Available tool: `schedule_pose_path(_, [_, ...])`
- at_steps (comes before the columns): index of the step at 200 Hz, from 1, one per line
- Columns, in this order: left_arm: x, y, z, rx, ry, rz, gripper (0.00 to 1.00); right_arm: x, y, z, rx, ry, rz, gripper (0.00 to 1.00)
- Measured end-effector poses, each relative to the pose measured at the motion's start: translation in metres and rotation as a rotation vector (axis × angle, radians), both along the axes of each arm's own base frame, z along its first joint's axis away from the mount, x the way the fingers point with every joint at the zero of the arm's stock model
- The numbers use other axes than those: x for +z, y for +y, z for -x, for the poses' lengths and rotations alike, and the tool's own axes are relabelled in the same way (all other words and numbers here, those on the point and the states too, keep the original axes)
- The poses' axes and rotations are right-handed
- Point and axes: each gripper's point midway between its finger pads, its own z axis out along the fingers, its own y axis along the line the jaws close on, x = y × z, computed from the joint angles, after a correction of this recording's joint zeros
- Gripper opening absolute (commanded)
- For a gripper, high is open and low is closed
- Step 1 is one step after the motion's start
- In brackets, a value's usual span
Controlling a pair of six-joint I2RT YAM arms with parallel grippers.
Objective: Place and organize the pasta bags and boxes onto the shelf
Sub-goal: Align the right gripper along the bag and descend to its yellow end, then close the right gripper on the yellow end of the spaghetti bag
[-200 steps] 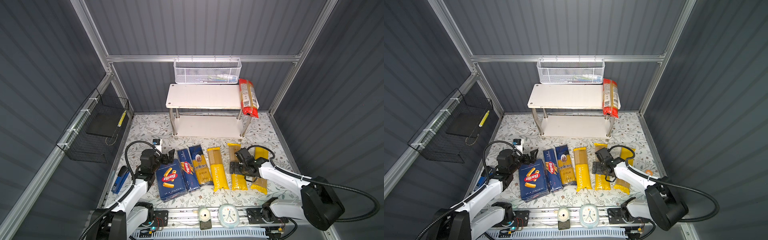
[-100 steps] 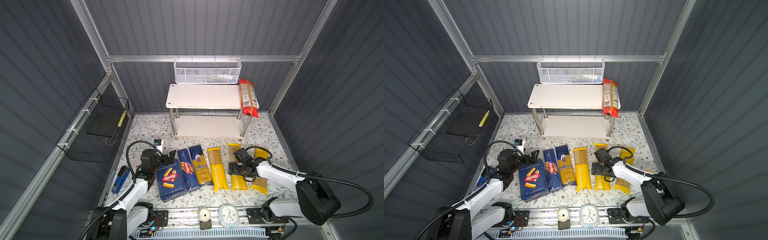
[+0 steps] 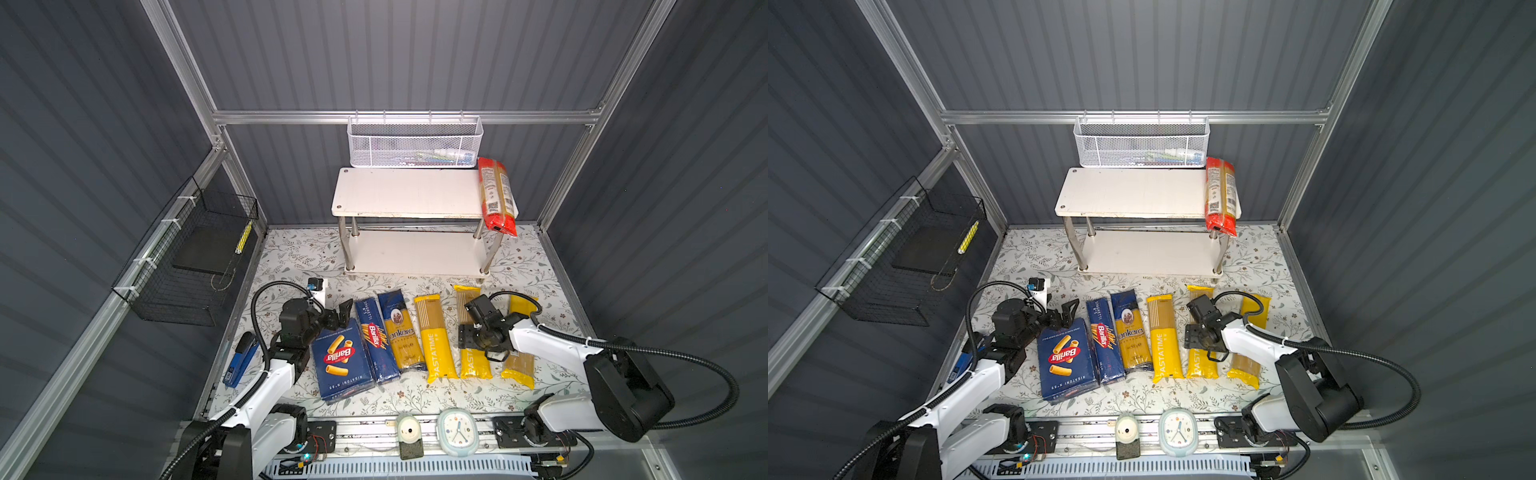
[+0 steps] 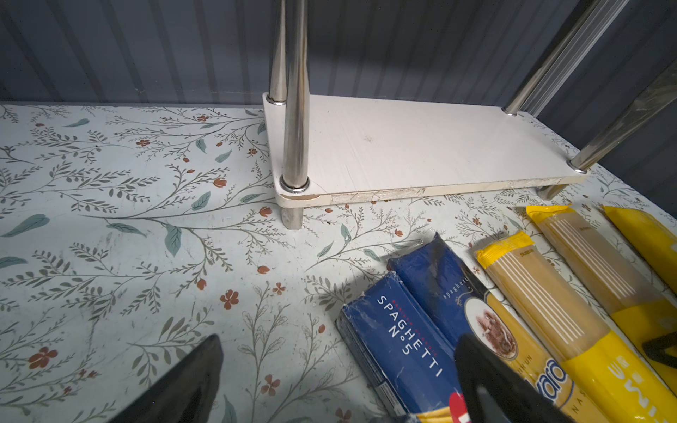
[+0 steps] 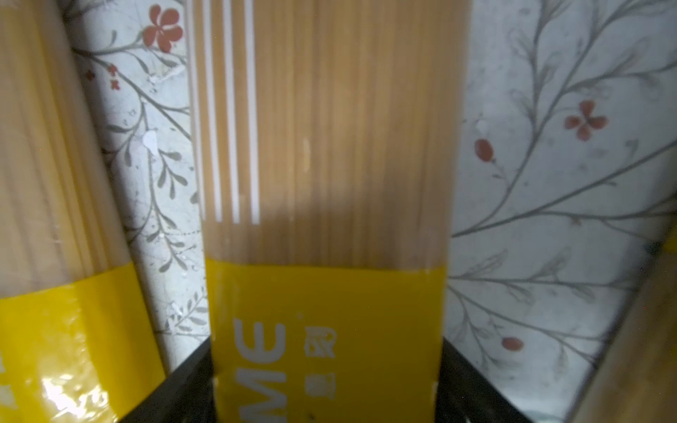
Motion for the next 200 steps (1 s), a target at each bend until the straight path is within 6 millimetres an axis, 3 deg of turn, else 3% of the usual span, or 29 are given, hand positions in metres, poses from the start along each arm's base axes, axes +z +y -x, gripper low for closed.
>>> schedule_pose_path(103, [-0.003, 0.000, 0.002, 0.000, 0.006, -0.001, 1.00, 0.010, 0.000, 0.001, 0.001, -0.050, -0.031, 0.56])
schedule_pose_path(152, [-0.004, 0.001, 0.002, 0.002, 0.006, -0.002, 0.99, 0.010, 0.000, 0.001, -0.009, -0.079, -0.053, 0.55])
schedule_pose_path(200, [-0.004, 0.002, 0.001, 0.011, 0.006, -0.005, 1.00, 0.010, 0.001, 0.000, -0.014, -0.082, -0.062, 0.44])
